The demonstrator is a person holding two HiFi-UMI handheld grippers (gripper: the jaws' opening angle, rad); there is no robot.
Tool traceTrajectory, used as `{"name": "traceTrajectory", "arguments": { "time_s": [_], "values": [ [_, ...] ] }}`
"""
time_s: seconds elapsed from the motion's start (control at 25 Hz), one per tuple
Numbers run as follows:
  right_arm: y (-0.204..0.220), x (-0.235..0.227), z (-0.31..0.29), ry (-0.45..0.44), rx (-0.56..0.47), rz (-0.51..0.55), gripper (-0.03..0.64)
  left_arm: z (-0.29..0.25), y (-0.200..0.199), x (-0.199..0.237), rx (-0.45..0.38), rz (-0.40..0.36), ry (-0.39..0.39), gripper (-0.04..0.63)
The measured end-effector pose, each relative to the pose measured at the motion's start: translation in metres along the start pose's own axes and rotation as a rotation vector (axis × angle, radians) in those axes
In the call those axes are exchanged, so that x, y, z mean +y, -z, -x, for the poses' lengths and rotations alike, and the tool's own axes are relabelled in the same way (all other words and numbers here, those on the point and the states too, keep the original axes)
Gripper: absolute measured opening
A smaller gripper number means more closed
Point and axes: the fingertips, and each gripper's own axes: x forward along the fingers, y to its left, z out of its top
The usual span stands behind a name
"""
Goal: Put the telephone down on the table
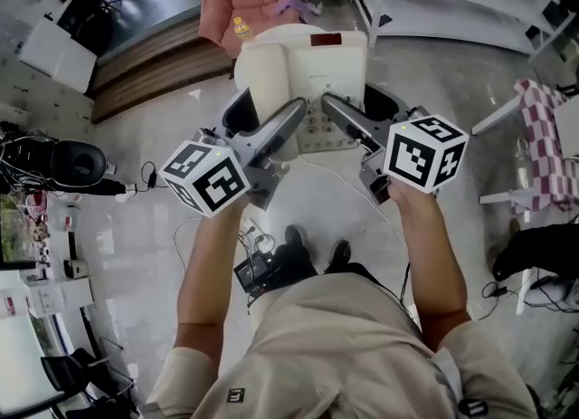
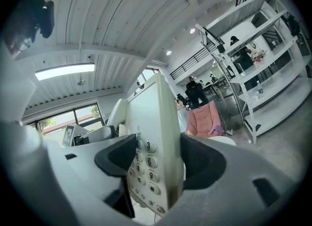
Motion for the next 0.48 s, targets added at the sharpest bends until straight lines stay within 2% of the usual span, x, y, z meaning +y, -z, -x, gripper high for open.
{"name": "traceTrajectory", "arguments": {
  "time_s": [0.28,0.48],
  "values": [
    [-0.012,-0.028,-0.013,0.119,-0.019,0.006,0.268,-0.036,-0.001,0.024,0.004,0.033,0.127,0.376],
    [-0.03,-0.043,-0.032,0.2,-0.049,0.005,0.268,-0.061,-0.017,0.046,0.024,0.04,0.209,0.376]
  ]
}}
